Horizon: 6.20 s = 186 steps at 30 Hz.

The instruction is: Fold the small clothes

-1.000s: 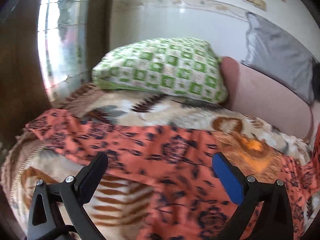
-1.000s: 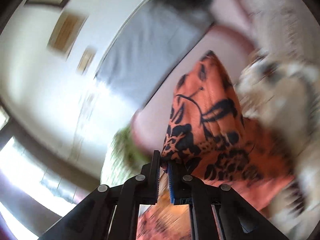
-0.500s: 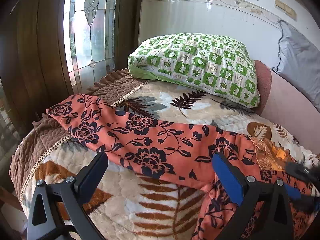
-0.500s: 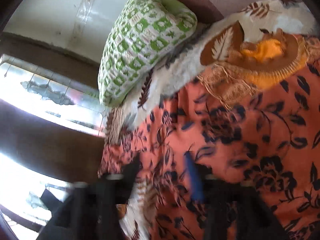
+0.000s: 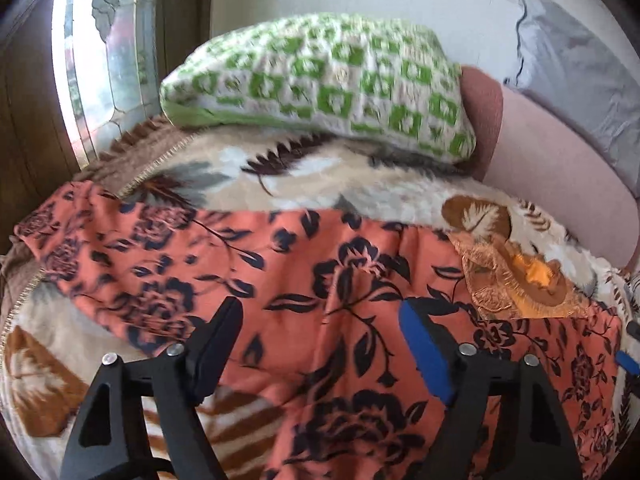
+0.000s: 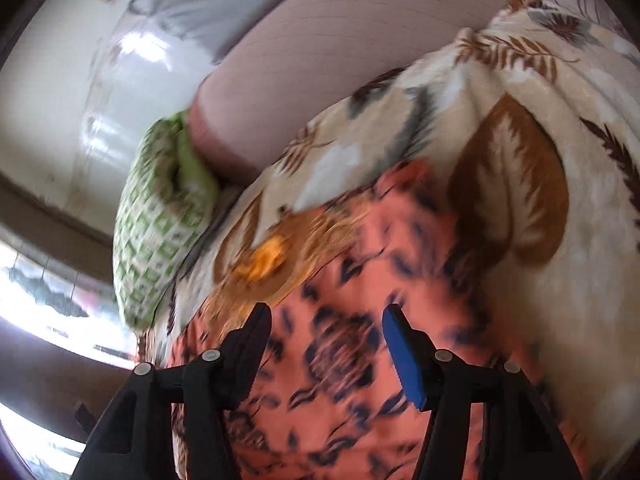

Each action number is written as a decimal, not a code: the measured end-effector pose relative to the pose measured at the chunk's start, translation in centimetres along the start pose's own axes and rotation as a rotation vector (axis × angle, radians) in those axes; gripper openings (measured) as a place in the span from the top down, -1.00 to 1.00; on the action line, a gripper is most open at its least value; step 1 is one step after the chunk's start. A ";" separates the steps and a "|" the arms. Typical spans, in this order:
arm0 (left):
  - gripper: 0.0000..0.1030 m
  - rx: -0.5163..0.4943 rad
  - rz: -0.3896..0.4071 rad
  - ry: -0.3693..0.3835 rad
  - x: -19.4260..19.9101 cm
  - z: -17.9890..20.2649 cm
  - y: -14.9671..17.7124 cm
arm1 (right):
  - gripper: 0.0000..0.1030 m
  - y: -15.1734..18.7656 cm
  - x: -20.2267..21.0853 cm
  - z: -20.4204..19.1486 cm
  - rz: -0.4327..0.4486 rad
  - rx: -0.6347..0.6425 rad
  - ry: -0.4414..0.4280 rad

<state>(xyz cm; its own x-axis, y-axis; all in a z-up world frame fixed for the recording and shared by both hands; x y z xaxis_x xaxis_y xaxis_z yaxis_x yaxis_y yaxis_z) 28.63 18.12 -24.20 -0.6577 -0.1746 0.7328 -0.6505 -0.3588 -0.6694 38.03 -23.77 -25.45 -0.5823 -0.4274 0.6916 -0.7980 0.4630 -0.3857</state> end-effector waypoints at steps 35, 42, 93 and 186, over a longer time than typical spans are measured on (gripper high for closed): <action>-0.56 0.380 -0.033 -0.348 2.5 -21.0 -1.1 | 0.84 10.0 -4.0 -7.3 -0.180 0.415 0.254; -0.56 0.638 -0.049 -0.230 3.8 -29.1 0.3 | 0.74 14.1 0.8 -11.7 -0.159 0.537 0.054; 0.92 0.435 0.256 0.292 6.3 -12.2 -10.2 | 0.49 10.4 6.8 -5.7 0.021 0.470 -0.152; 0.61 -0.261 -0.182 0.020 -2.5 4.5 2.1 | 0.88 -4.6 3.2 -0.6 0.243 0.406 0.095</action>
<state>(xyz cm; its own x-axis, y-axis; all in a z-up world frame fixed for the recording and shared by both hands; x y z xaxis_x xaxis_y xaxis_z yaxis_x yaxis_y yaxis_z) 30.64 13.69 -26.90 -0.5271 -0.1105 0.8426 -0.8321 -0.1344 -0.5381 39.93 -26.81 -21.04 -0.7577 -0.2624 0.5976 -0.6479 0.1918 -0.7372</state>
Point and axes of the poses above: each gripper's, at about its wrist camera, not at the fingertips, and x roughly against the way its jaws point, z to its right, y to its underside, the point moved 6 cm from there along -x, roughly the way its jaws point, and after that the axes turned 2 degrees about y, right-handed, at the moved point
